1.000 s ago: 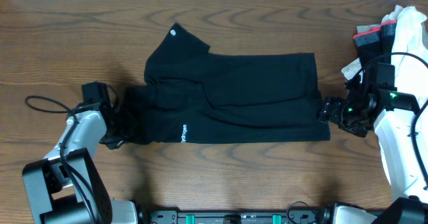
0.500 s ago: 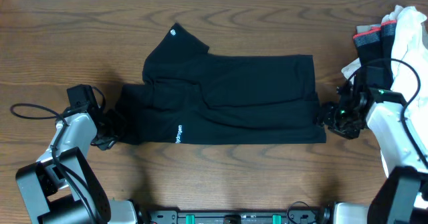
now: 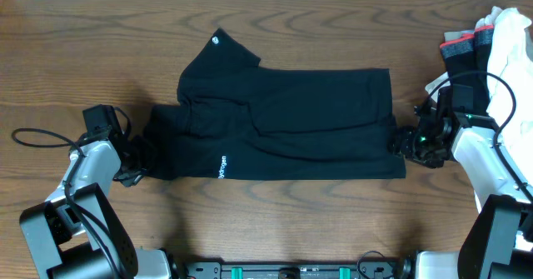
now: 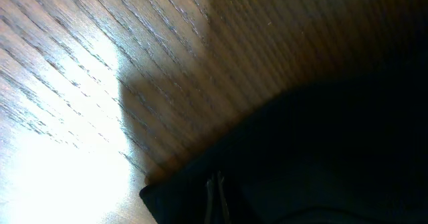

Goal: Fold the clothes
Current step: 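Release the shirt and withdraw both grippers outward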

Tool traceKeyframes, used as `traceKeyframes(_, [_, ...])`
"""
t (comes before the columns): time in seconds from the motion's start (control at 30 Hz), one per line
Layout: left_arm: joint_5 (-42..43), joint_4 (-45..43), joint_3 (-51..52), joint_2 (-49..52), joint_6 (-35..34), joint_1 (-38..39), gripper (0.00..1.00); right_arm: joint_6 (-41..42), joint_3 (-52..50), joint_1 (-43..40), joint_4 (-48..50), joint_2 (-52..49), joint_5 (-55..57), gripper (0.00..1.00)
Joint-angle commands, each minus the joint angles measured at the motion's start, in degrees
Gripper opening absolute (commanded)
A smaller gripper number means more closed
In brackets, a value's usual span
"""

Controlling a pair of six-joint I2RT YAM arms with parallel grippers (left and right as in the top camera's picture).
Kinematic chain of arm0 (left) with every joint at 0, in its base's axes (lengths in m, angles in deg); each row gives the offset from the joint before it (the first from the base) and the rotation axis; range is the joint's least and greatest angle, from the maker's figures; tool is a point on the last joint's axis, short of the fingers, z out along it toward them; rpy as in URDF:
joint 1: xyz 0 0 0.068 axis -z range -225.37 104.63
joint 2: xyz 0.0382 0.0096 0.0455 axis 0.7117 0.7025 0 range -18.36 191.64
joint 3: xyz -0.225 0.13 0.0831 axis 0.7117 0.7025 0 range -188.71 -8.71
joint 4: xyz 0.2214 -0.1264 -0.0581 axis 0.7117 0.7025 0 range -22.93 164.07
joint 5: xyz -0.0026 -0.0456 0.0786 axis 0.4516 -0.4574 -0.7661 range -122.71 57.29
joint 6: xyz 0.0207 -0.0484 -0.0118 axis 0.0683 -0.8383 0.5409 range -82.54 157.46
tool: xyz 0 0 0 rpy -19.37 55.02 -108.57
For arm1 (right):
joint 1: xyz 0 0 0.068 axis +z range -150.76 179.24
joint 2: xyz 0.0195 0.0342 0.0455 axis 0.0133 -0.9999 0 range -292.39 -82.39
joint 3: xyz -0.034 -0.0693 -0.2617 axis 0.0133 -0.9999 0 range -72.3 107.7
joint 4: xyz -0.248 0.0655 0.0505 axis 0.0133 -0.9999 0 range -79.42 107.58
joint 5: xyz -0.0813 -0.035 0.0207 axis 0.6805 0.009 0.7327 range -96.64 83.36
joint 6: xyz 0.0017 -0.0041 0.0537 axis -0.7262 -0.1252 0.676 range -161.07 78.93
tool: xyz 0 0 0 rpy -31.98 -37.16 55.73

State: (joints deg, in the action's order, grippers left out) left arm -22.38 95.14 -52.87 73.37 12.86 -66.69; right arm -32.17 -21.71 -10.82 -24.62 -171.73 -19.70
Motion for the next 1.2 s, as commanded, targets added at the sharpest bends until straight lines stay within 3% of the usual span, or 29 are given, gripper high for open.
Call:
traceKeyframes(0.0, [-5.88, 0.52, 2.32, 2.67, 0.96, -0.96, 0.06, -0.68, -0.81, -0.24, 1.95, -1.05, 0.81, 0.54])
traceKeyframes(0.13, [-5.88, 0.50, 2.32, 2.67, 0.96, -0.96, 0.06, -0.66, -0.94, -0.13, 4.11, -2.91, 0.81, 0.54])
traceKeyframes(0.2, [-5.90, 0.50, 2.32, 2.67, 0.96, -0.96, 0.06, -0.63, -1.01, 0.13, 5.29, -4.37, 0.68, 0.63])
traceKeyframes(0.3, [-5.88, 0.50, 2.32, 2.67, 0.96, -0.96, 0.06, -0.63, -1.01, 0.98, 7.61, -7.34, 0.59, 0.62])
traceKeyframes(0.37, [-5.88, 0.50, 2.32, 2.67, 0.96, -0.96, 0.06, -0.63, -1.01, 1.60, 9.09, -9.16, 0.59, 0.54])
traceKeyframes(0.43, [-5.88, 0.50, 2.32, 2.67, 0.96, -0.96, 0.06, -0.61, -1.01, 2.05, 10.14, -10.80, 0.59, 0.38])
traceKeyframes(0.57, [-5.90, 0.59, 2.32, 2.67, 1.01, -0.96, 0.06, -0.63, -0.98, 2.14, 10.73, -11.61, 2.01, 0.17])
traceKeyframes(0.67, [-5.90, 0.74, 2.32, 2.67, 1.64, -1.05, 0.06, -0.59, -0.70, 1.42, 10.54, -11.37, 5.25, 0.10])
traceKeyframes(1.17, [-5.29, 1.60, 1.14, 2.45, 4.37, -9.25, 0.06, -0.68, -0.66, -2.62, 12.68, -11.37, 1.79, 0.13])
